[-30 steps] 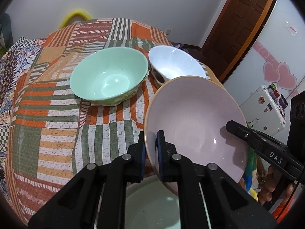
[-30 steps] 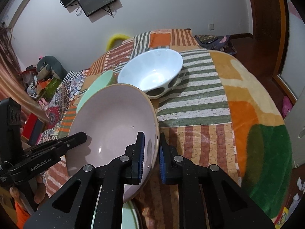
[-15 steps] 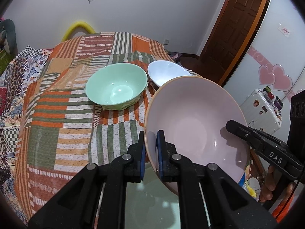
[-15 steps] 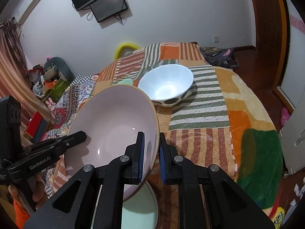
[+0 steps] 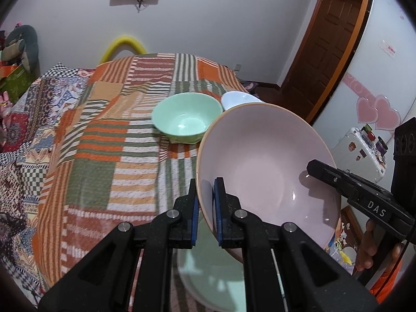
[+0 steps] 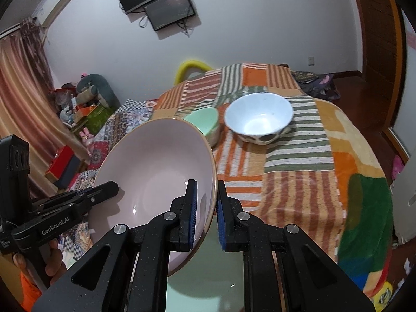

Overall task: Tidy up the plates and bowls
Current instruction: 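Lift the pink bowl with both grippers and carry it toward the plate stack, then lower the pink bowl onto the mint green plate and open both grippers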

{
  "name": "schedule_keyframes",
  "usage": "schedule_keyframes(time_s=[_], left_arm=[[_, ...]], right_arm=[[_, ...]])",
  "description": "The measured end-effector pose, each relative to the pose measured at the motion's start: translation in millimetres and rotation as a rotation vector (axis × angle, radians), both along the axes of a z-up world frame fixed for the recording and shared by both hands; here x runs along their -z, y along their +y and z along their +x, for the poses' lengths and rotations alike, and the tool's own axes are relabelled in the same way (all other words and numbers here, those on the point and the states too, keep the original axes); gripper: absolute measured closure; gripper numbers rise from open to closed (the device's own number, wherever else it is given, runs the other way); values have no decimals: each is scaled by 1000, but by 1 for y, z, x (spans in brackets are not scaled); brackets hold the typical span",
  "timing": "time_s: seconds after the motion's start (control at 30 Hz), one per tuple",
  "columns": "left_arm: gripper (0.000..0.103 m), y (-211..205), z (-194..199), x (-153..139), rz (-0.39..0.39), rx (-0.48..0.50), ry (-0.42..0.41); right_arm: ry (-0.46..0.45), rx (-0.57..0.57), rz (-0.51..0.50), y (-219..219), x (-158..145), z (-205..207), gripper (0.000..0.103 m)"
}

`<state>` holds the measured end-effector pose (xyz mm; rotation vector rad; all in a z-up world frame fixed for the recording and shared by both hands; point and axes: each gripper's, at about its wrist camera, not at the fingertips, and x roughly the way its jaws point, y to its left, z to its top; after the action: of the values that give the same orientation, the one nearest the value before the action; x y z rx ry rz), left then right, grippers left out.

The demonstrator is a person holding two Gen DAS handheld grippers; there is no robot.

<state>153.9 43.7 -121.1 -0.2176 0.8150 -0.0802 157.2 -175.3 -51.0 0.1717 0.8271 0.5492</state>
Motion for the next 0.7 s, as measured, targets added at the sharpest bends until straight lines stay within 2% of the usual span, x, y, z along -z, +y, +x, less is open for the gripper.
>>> schedule_keyframes(time_s=[0.33, 0.7], left_arm=[[93, 39, -41, -2, 15, -80, 3], [93, 79, -77, 10, 19, -169, 32]], right_arm=[[6, -86, 14, 36, 5, -18, 90], [22, -186, -2, 83, 12, -32, 90]])
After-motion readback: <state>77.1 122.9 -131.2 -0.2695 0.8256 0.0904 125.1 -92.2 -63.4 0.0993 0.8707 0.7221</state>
